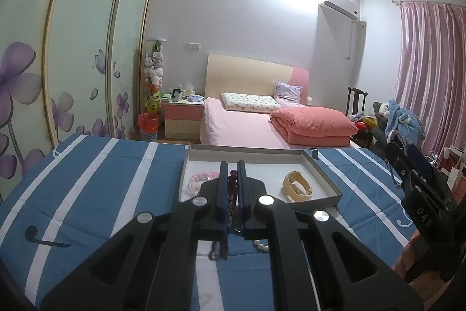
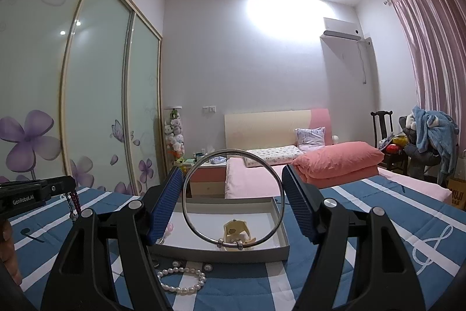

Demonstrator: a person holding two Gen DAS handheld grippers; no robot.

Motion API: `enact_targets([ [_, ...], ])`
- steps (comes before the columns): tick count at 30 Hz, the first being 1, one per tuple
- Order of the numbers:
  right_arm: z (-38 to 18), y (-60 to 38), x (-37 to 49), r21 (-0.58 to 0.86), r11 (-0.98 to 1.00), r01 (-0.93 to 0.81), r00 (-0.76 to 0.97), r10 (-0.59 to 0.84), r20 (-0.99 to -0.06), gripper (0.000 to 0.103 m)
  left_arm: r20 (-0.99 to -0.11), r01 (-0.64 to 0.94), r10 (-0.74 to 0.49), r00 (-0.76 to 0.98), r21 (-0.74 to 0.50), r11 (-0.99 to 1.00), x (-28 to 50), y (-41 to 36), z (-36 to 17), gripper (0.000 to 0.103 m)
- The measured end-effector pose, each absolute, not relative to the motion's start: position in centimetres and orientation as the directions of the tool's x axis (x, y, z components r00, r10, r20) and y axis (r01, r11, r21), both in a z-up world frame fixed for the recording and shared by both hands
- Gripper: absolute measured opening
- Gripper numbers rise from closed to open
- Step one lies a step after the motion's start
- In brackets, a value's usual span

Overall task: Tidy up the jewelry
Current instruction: 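Carry the necklace into the tray with the left tool while the right tool carries the bangle there, then release the necklace in the tray while the right tool drops the bangle there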

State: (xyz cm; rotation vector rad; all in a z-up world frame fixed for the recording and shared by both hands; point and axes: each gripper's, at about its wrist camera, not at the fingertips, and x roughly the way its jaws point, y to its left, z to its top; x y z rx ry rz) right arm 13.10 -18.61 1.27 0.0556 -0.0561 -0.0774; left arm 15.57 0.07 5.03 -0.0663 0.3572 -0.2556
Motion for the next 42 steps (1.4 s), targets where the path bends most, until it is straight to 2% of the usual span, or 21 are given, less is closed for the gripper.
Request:
enact_targets([
  [21, 1.9, -18.4, 17.6, 0.000, 0.997, 0.083, 0.994, -0.083, 0.069, 0.070, -0.350, 0.255, -0.278, 0.894, -0.111, 0.960, 21.0, -1.2, 5.8, 0.007],
  [28, 0.9, -19.2, 21.6, 0.005, 0.998, 0.069, 0.998, -0.069, -0.014, 0.070, -0.373, 0.271, -0.296, 0.879, -0.119, 0.955, 25.3, -2.5, 5.6, 0.007],
  [32, 0.0, -19.9, 23.8, 0.024, 0.998, 0.063, 0.995, -0.061, -0.080, 0.070, -0.388, 0.280, -0.305, 0.870, -0.121, 0.952, 27.7, -3.4, 5.0, 0.003],
  [42, -2.1, -19.4, 28.1, 0.032, 0.998, 0.045, 0.961, -0.035, -0.274, 0.070, -0.453, 0.251, -0.282, 0.846, -0.128, 0.959, 31.8, -4.0, 1.5, 0.003],
])
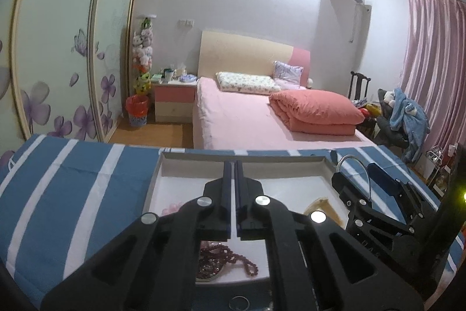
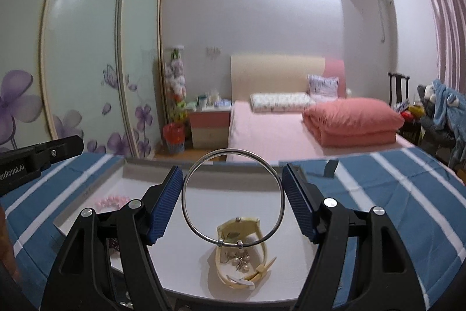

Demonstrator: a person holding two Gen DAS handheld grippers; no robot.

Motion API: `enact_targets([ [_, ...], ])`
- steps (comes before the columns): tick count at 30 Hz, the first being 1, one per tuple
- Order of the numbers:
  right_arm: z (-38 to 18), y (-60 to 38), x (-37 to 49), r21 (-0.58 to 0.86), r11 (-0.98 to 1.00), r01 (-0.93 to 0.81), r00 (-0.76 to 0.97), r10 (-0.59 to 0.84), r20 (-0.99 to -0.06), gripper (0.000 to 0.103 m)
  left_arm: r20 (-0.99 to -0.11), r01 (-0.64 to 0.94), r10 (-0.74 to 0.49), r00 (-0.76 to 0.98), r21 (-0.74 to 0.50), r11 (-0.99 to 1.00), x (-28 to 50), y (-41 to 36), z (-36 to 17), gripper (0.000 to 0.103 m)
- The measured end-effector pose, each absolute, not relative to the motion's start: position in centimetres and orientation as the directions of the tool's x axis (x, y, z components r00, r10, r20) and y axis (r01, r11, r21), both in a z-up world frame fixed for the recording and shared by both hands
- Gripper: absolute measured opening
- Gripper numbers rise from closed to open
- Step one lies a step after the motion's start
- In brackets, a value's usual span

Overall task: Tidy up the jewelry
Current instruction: 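Release the necklace in the tray while the right tool drops the bangle there, then grasp the silver ring with the left tool while the right tool reaches the pearl bracelet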

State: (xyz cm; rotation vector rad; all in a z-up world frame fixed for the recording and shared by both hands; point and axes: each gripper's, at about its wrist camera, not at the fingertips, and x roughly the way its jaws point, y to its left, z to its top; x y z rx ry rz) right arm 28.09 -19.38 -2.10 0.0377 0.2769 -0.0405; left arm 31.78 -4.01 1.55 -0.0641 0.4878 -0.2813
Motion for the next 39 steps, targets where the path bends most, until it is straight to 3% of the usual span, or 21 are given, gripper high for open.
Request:
enact_targets([
  [3, -2.2, -19.4, 28.7, 0.041, 0.998, 0.040, 0.948, -0.025, -0.319, 0.071, -0.476, 0.237, -0.271, 0.836, -0.132, 0.962, 32.4, -3.8, 0.8, 0.004],
  [7, -2.0, -19.3, 27.8, 0.046, 0.999, 0.025, 0.948, -0.009, -0.320, 0.086, -0.479, 0.225, -0.267, 0.836, -0.143, 0.964, 32.2, -3.2, 0.9, 0.007],
  [17, -0.3, -19.7, 24.7, 0.063, 0.998, 0.015, 0.957, 0.004, -0.291, 0.086, -0.504, 0.210, -0.261, 0.823, -0.157, 0.965, 29.6, -1.3, 0.9, 0.022],
  [24, 0.0, -20.2, 21.2, 0.065, 0.997, 0.027, 0.963, -0.009, -0.269, 0.086, -0.585, 0.240, -0.286, 0.759, -0.157, 0.958, 27.3, -0.8, -1.6, 0.033],
  [31, -0.5, -20.2, 20.1, 0.065, 0.997, 0.038, 0.962, -0.018, -0.272, 0.086, -0.707, 0.309, -0.288, 0.645, -0.103, 0.945, 26.8, -2.5, -4.7, 0.034],
  [39, -1.1, -21.0, 20.6, 0.088, 0.995, 0.038, 0.960, -0.012, -0.280, 0.086, -0.757, 0.353, -0.290, 0.585, -0.084, 0.932, 26.5, -4.3, -6.9, 0.033],
])
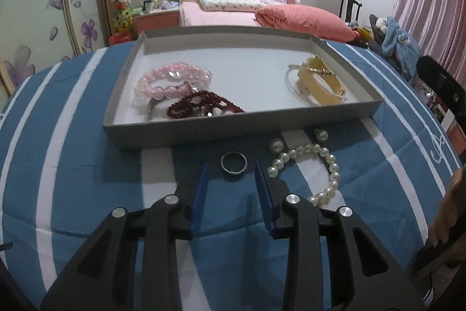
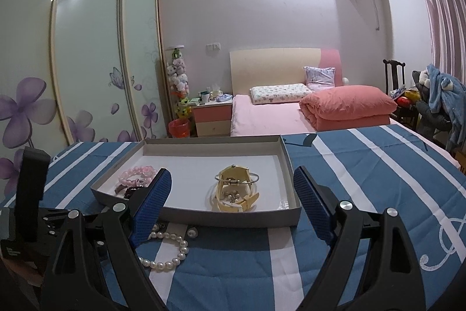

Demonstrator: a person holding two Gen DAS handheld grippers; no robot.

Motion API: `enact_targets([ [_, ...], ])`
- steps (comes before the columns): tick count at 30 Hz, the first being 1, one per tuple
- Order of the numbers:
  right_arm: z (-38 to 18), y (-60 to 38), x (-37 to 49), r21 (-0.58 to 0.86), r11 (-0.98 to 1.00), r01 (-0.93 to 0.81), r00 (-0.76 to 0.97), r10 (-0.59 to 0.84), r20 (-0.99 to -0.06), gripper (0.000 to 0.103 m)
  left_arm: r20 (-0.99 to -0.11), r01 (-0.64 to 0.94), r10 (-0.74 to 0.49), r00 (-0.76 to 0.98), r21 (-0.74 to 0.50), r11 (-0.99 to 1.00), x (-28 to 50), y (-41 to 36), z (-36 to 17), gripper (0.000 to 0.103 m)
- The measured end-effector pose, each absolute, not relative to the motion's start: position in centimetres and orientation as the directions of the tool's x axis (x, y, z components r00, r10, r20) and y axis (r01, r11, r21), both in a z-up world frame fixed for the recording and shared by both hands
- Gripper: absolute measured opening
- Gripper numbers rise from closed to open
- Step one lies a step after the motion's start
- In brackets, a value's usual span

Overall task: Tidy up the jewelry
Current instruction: 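Grasp the silver ring with the left tool while the right tool reaches the pearl bracelet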

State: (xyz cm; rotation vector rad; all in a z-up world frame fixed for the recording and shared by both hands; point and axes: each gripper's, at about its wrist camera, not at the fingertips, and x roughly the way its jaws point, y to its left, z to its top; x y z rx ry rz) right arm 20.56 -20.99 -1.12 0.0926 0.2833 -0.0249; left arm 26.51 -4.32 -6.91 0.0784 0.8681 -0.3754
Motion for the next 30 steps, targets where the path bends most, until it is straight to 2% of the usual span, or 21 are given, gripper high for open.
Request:
enact_targets([
  [11, -2.3, -21.6, 20.3, 0.114, 0.993, 0.038, 0.955, -0.003, -0.298, 0.086, -0.781, 0.343, -0.261, 0.568, -0.064, 0.937, 28.1, -5.4, -7.3, 0.030],
  [13, -2.5, -21.7, 20.4, 0.116, 0.992, 0.038, 0.953, -0.001, -0.302, 0.086, -0.783, 0.337, -0.244, 0.572, -0.047, 0.940, 28.2, -5.6, -7.3, 0.022],
  [21, -2.5, -21.4, 20.4, 0.110, 0.994, 0.027, 0.948, 0.009, -0.317, 0.086, -0.783, 0.330, -0.231, 0.577, -0.035, 0.943, 28.1, -5.1, -7.3, 0.022],
  [26, -2.8, -20.3, 20.6, 0.084, 0.996, -0.017, 0.934, 0.045, -0.353, 0.085, -0.781, 0.272, -0.205, 0.590, -0.047, 0.961, 28.1, -2.5, -7.2, 0.022],
  [29, -3.1, -19.5, 20.9, 0.057, 0.997, -0.049, 0.918, 0.067, -0.392, 0.082, -0.780, 0.220, -0.176, 0.600, -0.051, 0.974, 28.3, -0.3, -7.1, 0.022],
  [30, -3.3, -19.1, 21.1, 0.046, 0.997, -0.060, 0.909, 0.074, -0.411, 0.078, -0.780, 0.204, -0.168, 0.603, -0.052, 0.977, 28.3, 0.3, -7.1, 0.022],
])
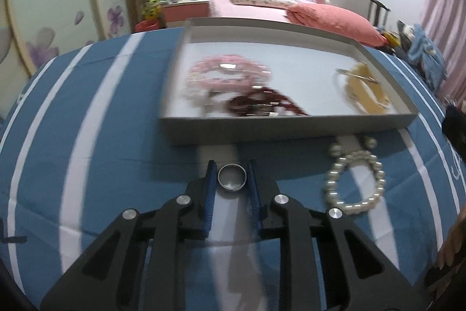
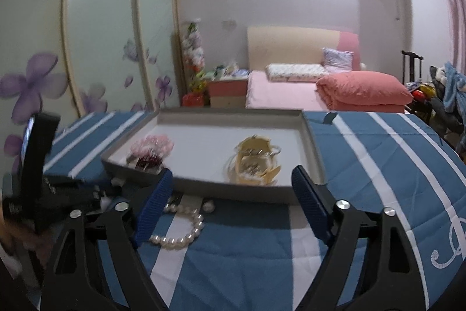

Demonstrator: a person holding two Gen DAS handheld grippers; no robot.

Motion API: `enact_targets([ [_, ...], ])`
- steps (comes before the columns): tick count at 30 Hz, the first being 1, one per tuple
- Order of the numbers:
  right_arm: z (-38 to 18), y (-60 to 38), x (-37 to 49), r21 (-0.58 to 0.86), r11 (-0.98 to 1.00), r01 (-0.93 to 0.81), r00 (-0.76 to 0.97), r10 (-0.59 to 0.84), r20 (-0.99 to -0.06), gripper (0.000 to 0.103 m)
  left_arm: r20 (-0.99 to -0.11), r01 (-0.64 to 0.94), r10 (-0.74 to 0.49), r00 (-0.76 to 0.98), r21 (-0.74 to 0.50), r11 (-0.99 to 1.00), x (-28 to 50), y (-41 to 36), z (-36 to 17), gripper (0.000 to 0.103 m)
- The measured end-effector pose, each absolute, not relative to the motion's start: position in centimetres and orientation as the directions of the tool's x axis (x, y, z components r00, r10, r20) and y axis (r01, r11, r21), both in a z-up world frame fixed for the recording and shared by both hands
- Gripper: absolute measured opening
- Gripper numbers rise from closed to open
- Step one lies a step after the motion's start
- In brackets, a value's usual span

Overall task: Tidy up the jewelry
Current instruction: 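Grasp the silver ring with the left tool while the right tool reaches the pearl bracelet, then grasp the pearl bracelet with the right tool and lift it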

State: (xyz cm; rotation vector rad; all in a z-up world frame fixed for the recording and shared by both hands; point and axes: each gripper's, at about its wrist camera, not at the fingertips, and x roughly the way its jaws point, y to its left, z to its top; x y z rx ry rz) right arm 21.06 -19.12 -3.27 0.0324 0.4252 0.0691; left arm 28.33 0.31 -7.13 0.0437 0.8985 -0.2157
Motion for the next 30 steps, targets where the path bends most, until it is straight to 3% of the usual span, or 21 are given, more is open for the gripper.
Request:
enact_targets([
  [4, -4.4, -17.9, 22.2, 0.014, 0.995, -0.098, 0.851, 0.091, -0.517, 0.055, -0.778, 0.157, -0.150, 0.610, -0.067, 0.985, 28.4, 2.6, -7.0, 0.022],
  [9, -5.9, -16.5, 24.1, 0.026, 0.992, -0.123, 0.754, 0.111, -0.648, 0.042, -0.778, 0.151, -0.152, 0.610, -0.074, 0.986, 28.4, 3.3, -7.0, 0.022],
  [13, -6.5, -15.7, 24.8, -0.002, 0.993, -0.115, 0.722, 0.082, -0.687, 0.039, -0.777, 0.151, -0.154, 0.610, -0.077, 0.986, 28.4, 3.2, -6.9, 0.022],
  [17, -7.3, -15.8, 25.3, 0.000, 0.993, -0.114, 0.671, 0.077, -0.737, 0.026, -0.777, 0.151, -0.155, 0.610, -0.079, 0.985, 28.4, 3.2, -6.9, 0.022],
  [22, -7.4, -16.7, 24.3, -0.035, 0.994, -0.107, 0.676, 0.046, -0.736, 0.013, -0.777, 0.151, -0.157, 0.610, -0.080, 0.985, 28.4, 3.2, -6.8, 0.022],
  [30, -6.8, -21.4, 22.5, 0.009, 1.000, 0.019, 0.712, -0.007, -0.703, 0.011, -0.777, 0.150, -0.157, 0.610, -0.081, 0.985, 28.3, 3.2, -6.8, 0.022],
])
